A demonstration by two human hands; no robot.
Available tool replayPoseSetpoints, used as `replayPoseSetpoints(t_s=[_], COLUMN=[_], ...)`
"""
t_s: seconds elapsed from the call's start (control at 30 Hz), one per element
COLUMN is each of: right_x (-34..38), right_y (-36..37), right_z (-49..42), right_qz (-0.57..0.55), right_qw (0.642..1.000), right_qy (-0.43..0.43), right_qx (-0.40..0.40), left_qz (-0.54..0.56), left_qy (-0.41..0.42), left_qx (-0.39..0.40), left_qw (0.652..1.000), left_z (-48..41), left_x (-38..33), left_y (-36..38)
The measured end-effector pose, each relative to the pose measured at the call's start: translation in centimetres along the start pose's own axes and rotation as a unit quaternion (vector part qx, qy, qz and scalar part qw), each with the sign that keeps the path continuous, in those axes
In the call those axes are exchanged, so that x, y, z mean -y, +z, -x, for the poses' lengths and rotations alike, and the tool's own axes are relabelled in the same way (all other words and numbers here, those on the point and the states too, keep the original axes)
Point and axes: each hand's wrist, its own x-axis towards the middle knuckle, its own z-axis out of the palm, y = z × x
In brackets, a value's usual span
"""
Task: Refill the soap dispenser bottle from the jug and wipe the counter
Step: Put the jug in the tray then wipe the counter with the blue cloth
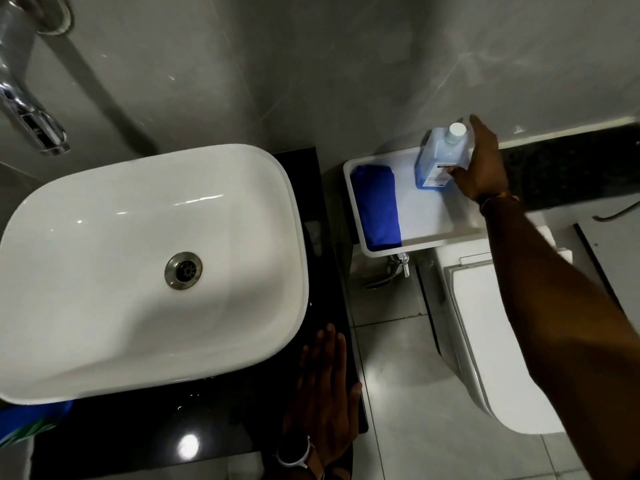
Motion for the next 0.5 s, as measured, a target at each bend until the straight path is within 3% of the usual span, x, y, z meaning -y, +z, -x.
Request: replayPoseSetpoints(t_s=[0.13, 0.2, 0.33, 0.43, 0.5], right_x=[2.2, 3.3, 4.5, 5.1, 5.4], right_y=[0.9, 2.6, 7.0, 10.3, 12.4], right_z=[3.4, 4.8, 5.8, 5.2, 4.8], right_qz=[0.015, 0.029, 0.033, 0.11, 0.145], right_qw=[0.988, 0.988, 0.998, 0.971, 0.955], right_qy=[-0.047, -0.065, -0.04, -0.032, -0.026], right_qx=[-0.148, -0.138, 0.041, 0.21, 0.257], left_qz=[0.004, -0.002, 0.0, 0.001, 0.0], left_qy=[-0.005, -0.004, -0.001, 0.0, 0.0], left_qx=[0.002, 0.006, 0.006, 0.003, 0.0], left_qw=[1.0, 1.0, 1.0, 1.0, 1.0], left_z=[0.0, 0.0, 0.1, 0.1, 0.1], left_x=[0.2, 0.2, 0.1, 0.1, 0.1], left_y=[0.3, 0.3, 0.3, 0.3, 0.3])
